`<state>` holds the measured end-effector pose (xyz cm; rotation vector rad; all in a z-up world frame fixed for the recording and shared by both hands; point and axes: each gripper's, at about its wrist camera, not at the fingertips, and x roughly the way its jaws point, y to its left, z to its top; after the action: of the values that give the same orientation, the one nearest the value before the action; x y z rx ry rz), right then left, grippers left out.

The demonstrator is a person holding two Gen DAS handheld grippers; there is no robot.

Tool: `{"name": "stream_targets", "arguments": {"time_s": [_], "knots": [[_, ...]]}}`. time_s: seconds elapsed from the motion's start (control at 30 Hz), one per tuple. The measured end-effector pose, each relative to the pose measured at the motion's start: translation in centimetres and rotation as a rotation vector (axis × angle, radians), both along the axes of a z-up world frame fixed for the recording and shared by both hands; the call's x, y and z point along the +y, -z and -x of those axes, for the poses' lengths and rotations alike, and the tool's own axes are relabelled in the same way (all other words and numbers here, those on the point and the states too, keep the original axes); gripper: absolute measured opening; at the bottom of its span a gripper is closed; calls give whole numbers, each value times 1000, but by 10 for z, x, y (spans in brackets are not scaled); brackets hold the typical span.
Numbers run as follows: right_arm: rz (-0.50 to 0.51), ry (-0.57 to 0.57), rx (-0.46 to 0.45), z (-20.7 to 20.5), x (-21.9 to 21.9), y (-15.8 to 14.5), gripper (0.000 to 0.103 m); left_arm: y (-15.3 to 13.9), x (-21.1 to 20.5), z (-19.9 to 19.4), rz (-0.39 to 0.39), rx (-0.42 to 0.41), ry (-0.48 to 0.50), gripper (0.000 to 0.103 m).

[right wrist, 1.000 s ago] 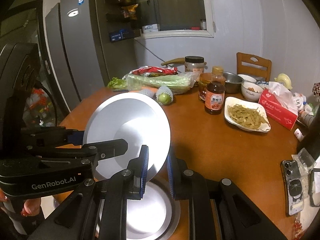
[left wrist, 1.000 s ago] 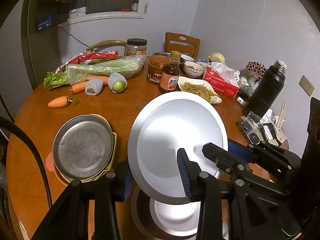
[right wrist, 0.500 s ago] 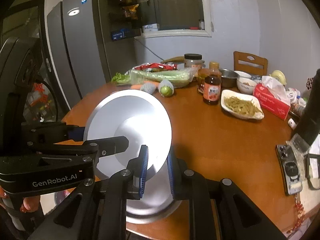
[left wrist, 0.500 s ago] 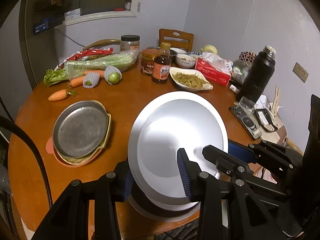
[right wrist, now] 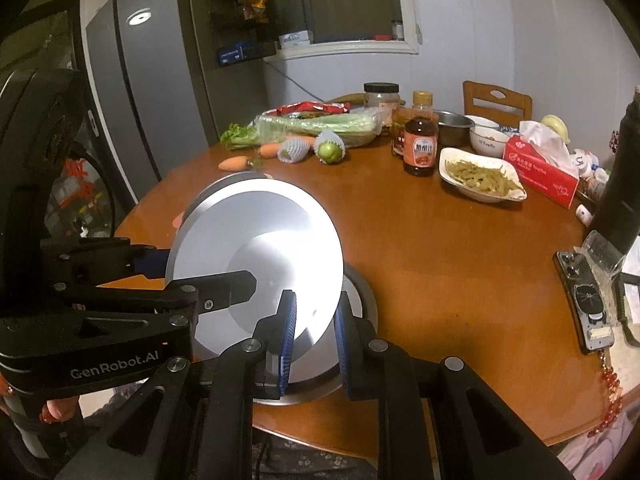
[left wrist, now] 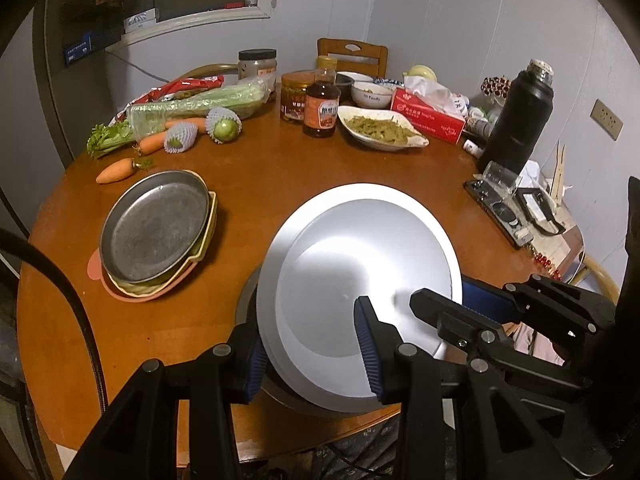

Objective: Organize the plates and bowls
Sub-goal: 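Lower the second white plate onto the first plate in the bowl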

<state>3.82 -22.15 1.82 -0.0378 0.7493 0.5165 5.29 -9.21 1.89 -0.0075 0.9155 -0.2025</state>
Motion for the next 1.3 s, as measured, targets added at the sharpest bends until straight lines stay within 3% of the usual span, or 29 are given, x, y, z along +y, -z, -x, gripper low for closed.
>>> {"name": "stream_targets", "arguments": {"time_s": [0.73,1.3], "knots": [[-15,-5,66,-4,-5,23,21,19,-6,-5,-16,52,10,40],[31,16,46,-4,0,26,22,25,-2,-7,-19,54,5,40]]}}
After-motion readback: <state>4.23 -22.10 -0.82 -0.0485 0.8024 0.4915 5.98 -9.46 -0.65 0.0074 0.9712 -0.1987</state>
